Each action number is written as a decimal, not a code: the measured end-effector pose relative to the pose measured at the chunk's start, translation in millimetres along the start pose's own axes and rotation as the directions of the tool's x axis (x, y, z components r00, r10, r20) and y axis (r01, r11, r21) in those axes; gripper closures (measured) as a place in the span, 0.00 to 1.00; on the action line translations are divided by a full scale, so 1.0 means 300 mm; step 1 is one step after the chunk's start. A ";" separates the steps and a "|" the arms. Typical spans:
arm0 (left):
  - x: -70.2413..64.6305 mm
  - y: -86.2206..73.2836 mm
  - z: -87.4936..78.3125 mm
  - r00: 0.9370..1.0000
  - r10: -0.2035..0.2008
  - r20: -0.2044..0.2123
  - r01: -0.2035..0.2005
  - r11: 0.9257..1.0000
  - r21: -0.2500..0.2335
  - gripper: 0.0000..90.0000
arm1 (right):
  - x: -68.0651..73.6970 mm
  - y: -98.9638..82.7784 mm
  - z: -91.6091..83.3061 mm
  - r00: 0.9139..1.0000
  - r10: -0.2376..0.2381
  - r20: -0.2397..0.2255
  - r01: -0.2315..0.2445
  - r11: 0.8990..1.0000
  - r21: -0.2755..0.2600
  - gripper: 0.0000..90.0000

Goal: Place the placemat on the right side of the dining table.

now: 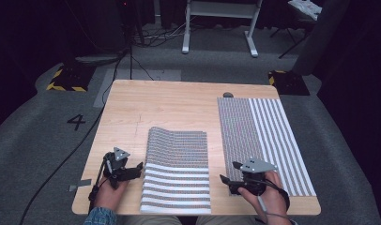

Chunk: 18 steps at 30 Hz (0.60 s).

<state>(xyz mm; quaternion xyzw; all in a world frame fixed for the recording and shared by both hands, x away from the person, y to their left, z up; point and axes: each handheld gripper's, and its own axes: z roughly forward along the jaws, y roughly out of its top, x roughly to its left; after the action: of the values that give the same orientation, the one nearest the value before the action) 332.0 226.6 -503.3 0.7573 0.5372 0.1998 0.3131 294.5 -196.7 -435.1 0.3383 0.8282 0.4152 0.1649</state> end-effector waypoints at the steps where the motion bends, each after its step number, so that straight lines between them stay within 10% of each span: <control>1: 0.000 0.000 0.000 1.000 0.000 0.000 0.000 1.000 0.000 0.17 | 0.019 0.014 0.006 1.000 -0.006 -0.016 0.005 1.000 -0.005 0.35; 10: 0.003 0.007 0.007 1.000 0.006 0.011 -0.006 1.000 0.001 0.17 | 0.155 0.101 0.064 0.993 -0.058 -0.105 0.059 0.998 0.012 0.32; 18: 0.004 0.010 0.009 1.000 0.009 0.012 -0.009 1.000 0.000 0.17 | 0.224 0.111 0.137 0.985 -0.063 -0.160 0.089 0.983 0.162 0.32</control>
<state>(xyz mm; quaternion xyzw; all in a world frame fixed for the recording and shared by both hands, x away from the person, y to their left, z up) 336.3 226.2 -503.2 0.7608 0.5320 0.1967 0.3153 283.3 -112.0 -432.5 0.2859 0.8829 0.3621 0.0873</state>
